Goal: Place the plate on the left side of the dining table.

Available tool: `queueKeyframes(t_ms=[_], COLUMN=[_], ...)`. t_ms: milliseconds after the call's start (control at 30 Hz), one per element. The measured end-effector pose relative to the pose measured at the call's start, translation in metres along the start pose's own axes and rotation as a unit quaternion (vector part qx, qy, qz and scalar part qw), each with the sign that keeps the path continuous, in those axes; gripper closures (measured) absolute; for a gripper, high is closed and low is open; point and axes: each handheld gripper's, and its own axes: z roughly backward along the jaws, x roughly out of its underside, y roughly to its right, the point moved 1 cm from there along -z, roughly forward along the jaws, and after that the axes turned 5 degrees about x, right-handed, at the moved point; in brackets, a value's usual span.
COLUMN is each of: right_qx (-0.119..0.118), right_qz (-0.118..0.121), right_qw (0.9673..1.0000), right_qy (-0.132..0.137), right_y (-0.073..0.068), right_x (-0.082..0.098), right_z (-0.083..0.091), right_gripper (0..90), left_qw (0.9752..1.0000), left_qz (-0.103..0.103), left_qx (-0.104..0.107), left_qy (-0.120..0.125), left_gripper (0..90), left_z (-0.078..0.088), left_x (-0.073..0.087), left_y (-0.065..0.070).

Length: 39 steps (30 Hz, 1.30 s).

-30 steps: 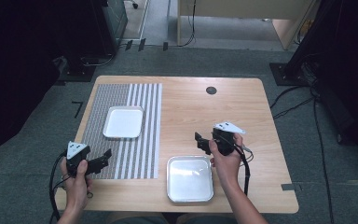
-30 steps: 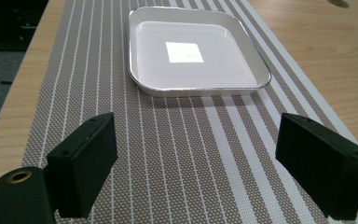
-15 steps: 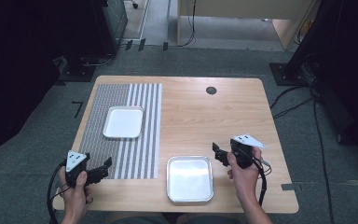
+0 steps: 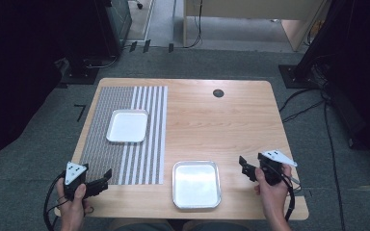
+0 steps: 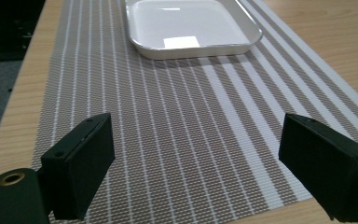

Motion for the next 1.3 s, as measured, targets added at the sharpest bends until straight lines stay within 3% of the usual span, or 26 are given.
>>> queueKeyframes(t_ms=[233,633,833,1000,1200,1300], right_qx=[0.022,0.054,0.071,0.083,0.111,0.108], right_qz=[-0.008,-0.026,-0.031,-0.023,0.015,0.018], right_qw=[0.9997,0.9980,0.9967,0.9957,0.9927,0.9930], right_qy=[-0.009,-0.018,-0.025,-0.035,-0.045,-0.045], right_y=[0.027,0.070,0.085,0.090,0.083,0.083], right_x=[0.018,0.042,0.051,0.055,0.054,0.054], right_z=[0.013,0.026,0.022,0.019,0.014,0.014], right_gripper=[23.7,24.4,24.6,24.7,24.2,24.4], left_qw=[0.9999,0.9991,0.9990,0.9986,0.9965,0.9966], left_qz=[-0.001,0.019,0.009,0.019,-0.015,-0.009], left_qx=[-0.016,-0.038,-0.034,-0.030,-0.038,-0.036], left_qy=[0.001,-0.004,-0.028,-0.039,-0.073,-0.073], left_gripper=[9.8,9.8,8.5,8.6,8.5,7.9], left_z=[0.003,0.010,0.004,0.001,-0.006,-0.007], left_x=[0.006,0.019,0.025,0.028,0.032,0.032], left_y=[-0.014,-0.045,-0.050,-0.055,-0.048,-0.050])
